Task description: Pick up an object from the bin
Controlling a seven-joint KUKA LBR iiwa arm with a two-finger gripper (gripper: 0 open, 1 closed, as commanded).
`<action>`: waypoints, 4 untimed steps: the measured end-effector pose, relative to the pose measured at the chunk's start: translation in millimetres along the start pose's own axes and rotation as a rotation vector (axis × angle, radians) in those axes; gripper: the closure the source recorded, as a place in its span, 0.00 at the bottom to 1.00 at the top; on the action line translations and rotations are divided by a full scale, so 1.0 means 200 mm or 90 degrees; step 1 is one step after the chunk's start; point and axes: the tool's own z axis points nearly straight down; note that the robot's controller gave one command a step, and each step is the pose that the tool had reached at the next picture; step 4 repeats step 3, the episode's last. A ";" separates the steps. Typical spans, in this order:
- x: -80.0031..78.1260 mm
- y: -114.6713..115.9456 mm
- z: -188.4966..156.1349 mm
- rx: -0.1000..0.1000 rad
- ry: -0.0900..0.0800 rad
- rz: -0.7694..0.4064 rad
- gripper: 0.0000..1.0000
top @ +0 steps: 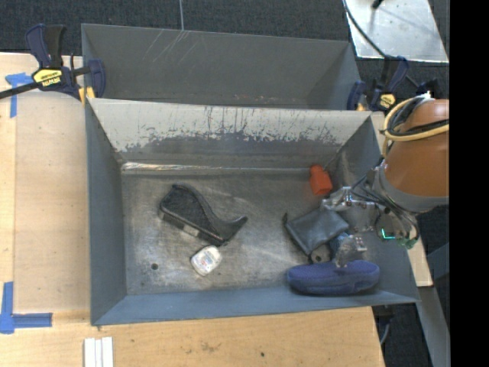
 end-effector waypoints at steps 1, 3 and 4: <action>-0.05 -0.07 0.35 0.000 -0.004 0.120 0.00; -0.09 -0.12 -0.90 0.003 -0.011 -0.088 1.00; -0.09 -0.12 -0.90 0.003 -0.011 -0.088 1.00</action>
Offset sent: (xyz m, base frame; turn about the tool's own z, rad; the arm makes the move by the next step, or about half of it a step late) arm 0.0082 -0.0135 -0.0695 0.1889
